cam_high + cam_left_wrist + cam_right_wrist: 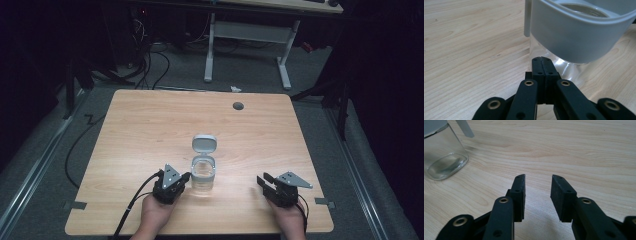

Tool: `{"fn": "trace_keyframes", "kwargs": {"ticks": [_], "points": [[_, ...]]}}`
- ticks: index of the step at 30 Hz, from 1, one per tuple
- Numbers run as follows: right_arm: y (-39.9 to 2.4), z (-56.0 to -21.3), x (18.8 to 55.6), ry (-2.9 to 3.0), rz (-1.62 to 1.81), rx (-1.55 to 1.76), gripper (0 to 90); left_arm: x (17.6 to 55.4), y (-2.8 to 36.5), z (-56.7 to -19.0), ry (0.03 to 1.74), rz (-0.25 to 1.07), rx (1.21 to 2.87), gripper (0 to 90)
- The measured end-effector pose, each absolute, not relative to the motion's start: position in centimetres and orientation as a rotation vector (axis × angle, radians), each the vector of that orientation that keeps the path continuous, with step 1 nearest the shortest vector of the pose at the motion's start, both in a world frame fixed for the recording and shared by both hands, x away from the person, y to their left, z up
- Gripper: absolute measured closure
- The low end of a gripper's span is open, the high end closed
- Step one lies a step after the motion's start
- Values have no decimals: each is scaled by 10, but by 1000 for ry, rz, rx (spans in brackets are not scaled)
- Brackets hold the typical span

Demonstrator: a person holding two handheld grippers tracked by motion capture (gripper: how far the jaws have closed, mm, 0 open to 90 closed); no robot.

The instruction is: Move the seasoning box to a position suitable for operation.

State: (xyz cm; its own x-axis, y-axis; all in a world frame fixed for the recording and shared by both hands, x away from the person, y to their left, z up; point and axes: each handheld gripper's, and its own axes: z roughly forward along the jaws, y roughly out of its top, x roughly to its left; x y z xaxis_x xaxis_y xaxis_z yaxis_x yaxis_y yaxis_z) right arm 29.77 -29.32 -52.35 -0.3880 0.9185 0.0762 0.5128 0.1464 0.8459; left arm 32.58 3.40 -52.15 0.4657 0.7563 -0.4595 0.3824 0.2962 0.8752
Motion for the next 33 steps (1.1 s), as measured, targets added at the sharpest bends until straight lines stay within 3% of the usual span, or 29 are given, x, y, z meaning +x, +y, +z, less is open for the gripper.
{"fn": "trace_keyframes", "kwargs": {"ticks": [8, 13, 14, 33], "points": [[-289, -524, 298, 1975, 1156, 1361, 707, 312, 47, -526, 1143, 343, 1322, 887], [-282, -521, 299, 1984, 1167, 1343, 830, 297, 49, -532, 1133, 306, 1327, 881], [-276, -519, 301, 1992, 1165, 1326, 891, 292, 44, -533, 1110, 294, 1345, 881], [-223, -495, 355, 2076, 1199, 1257, 900, 288, 15, -532, 1046, 214, 1403, 900]]}}
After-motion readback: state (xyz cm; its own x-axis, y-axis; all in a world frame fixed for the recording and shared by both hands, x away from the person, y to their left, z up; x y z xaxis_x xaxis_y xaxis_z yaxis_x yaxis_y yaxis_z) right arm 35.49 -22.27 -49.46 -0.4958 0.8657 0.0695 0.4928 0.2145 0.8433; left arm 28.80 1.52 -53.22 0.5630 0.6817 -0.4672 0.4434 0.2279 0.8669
